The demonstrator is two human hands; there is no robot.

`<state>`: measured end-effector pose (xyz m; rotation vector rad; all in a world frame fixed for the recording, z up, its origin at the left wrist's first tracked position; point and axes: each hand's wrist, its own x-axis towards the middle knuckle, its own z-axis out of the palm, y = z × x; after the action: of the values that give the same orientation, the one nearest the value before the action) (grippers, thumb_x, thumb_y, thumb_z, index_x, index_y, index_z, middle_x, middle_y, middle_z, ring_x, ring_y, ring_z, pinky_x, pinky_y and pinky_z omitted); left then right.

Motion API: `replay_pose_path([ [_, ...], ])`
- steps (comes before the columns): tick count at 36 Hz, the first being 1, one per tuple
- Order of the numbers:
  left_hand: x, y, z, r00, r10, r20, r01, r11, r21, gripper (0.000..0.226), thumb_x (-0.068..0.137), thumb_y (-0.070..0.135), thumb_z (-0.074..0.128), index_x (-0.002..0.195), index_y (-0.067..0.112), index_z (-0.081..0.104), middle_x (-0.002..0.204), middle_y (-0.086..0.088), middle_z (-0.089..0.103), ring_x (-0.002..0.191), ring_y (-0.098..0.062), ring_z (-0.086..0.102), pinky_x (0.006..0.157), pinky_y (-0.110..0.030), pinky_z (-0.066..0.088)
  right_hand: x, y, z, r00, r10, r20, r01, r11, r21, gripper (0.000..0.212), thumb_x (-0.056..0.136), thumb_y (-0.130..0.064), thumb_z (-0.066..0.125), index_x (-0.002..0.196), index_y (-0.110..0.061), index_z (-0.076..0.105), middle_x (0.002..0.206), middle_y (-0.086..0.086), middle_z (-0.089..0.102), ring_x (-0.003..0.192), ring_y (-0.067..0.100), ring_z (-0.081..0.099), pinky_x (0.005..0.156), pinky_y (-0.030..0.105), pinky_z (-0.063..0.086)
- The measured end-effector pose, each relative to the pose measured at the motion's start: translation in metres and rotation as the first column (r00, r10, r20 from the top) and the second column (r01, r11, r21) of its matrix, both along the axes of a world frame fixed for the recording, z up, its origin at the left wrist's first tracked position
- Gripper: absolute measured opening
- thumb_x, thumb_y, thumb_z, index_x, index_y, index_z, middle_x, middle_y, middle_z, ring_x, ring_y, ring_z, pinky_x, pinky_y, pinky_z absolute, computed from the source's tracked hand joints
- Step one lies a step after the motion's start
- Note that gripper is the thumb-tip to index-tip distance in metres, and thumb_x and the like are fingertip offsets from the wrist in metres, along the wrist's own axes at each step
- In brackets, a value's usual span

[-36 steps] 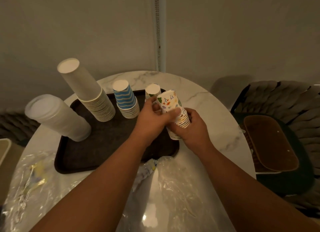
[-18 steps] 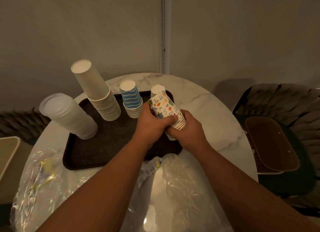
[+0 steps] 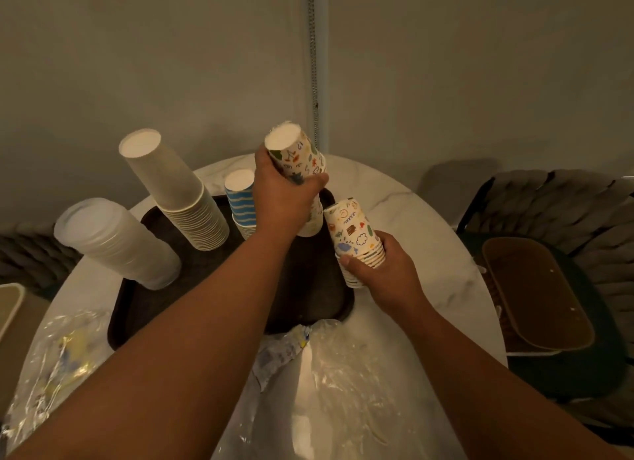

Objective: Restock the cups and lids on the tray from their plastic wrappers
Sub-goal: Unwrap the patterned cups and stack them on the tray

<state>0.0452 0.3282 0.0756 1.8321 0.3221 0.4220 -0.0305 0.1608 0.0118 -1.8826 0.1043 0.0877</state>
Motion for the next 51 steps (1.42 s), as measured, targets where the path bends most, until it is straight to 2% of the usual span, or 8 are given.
replay_pose_path([
  [5, 0.022, -0.005, -0.021, 0.998, 0.065, 0.006, -0.065, 0.992, 0.107, 0.093, 0.067, 0.014, 0.087, 0.144, 0.018, 0.036, 0.14, 0.0, 0.049, 0.132, -0.018, 0.045, 0.109, -0.037, 0.042, 0.006, -0.011, -0.006, 1.0, -0.026, 0.001, 0.026, 0.999, 0.04, 0.062, 0.067, -0.045, 0.083, 0.119, -0.028, 0.054, 0.11, -0.009, 0.066, 0.096, 0.006, 0.065, 0.081, 0.027, 0.056],
  [22, 0.026, -0.016, -0.099, 0.963, 0.152, -0.222, -0.108, 0.974, 0.197, 0.098, 0.065, 0.011, 0.087, 0.146, 0.014, 0.032, 0.142, -0.008, 0.048, 0.135, -0.025, 0.044, 0.111, -0.045, 0.04, 0.008, -0.034, -0.017, 1.0, 0.0, -0.014, 0.001, 1.0, 0.012, 0.069, 0.064, -0.054, 0.078, 0.123, -0.027, 0.053, 0.111, -0.012, 0.064, 0.097, 0.005, 0.064, 0.08, 0.021, 0.054],
  [29, 0.009, -0.021, -0.087, 0.954, 0.084, -0.288, -0.062, 0.994, 0.087, 0.118, 0.068, 0.015, 0.088, 0.157, 0.019, 0.01, 0.157, -0.004, 0.032, 0.145, -0.023, 0.03, 0.117, -0.043, 0.032, 0.006, -0.033, -0.014, 1.0, 0.006, -0.006, -0.006, 1.0, 0.005, 0.082, 0.058, -0.065, 0.071, 0.128, -0.025, 0.052, 0.116, -0.011, 0.063, 0.101, 0.006, 0.063, 0.08, 0.02, 0.054],
  [32, -0.018, -0.026, -0.069, 0.966, 0.08, -0.247, -0.077, 0.997, 0.021, 0.099, 0.076, 0.016, 0.082, 0.154, 0.013, 0.021, 0.151, 0.001, 0.041, 0.139, -0.016, 0.039, 0.113, -0.035, 0.037, 0.004, -0.03, -0.009, 1.0, -0.003, -0.001, 0.003, 1.0, 0.014, 0.081, 0.06, -0.061, 0.071, 0.13, -0.024, 0.051, 0.117, -0.01, 0.062, 0.103, 0.006, 0.062, 0.078, 0.017, 0.052],
  [36, -0.057, -0.036, -0.042, 0.99, 0.014, -0.143, -0.046, 0.974, -0.222, 0.056, 0.088, 0.023, 0.072, 0.137, 0.016, 0.045, 0.108, 0.025, 0.055, 0.094, 0.016, 0.056, 0.082, -0.009, 0.045, 0.002, -0.023, -0.001, 1.0, -0.007, -0.009, 0.007, 1.0, 0.018, 0.077, 0.064, -0.054, 0.077, 0.129, -0.022, 0.052, 0.117, -0.007, 0.064, 0.102, 0.007, 0.063, 0.08, 0.02, 0.053],
  [43, -0.068, -0.031, -0.025, 0.898, -0.374, -0.232, 0.271, 0.885, -0.38, 0.109, 0.049, 0.033, 0.096, 0.141, 0.029, 0.038, 0.125, 0.004, 0.062, 0.11, -0.012, 0.064, 0.095, -0.041, 0.055, 0.0, 0.005, 0.01, 0.999, 0.038, 0.016, -0.037, 0.997, -0.074, 0.053, 0.065, -0.034, 0.086, 0.112, -0.033, 0.061, 0.105, -0.01, 0.068, 0.091, 0.0, 0.065, 0.077, 0.022, 0.054],
  [46, -0.07, -0.019, -0.029, 0.918, -0.336, -0.212, 0.246, 0.899, -0.361, 0.088, 0.038, 0.034, 0.093, 0.115, 0.036, 0.049, 0.115, 0.002, 0.067, 0.107, -0.015, 0.066, 0.091, -0.046, 0.056, -0.001, 0.015, 0.006, 0.996, 0.083, 0.028, -0.08, 0.993, -0.086, 0.079, 0.054, -0.049, 0.082, 0.127, -0.03, 0.059, 0.118, -0.001, 0.065, 0.104, 0.013, 0.065, 0.087, 0.041, 0.057],
  [51, -0.077, -0.004, -0.025, 0.933, -0.312, -0.176, 0.215, 0.88, -0.423, 0.067, 0.063, 0.007, 0.09, 0.11, 0.031, 0.05, 0.112, 0.001, 0.066, 0.104, -0.017, 0.067, 0.09, -0.046, 0.057, -0.014, 0.027, 0.018, 0.995, 0.056, 0.082, -0.052, 0.997, -0.048, 0.088, 0.051, -0.06, 0.077, 0.128, -0.023, 0.057, 0.117, -0.006, 0.065, 0.102, 0.009, 0.063, 0.085, 0.032, 0.056],
])
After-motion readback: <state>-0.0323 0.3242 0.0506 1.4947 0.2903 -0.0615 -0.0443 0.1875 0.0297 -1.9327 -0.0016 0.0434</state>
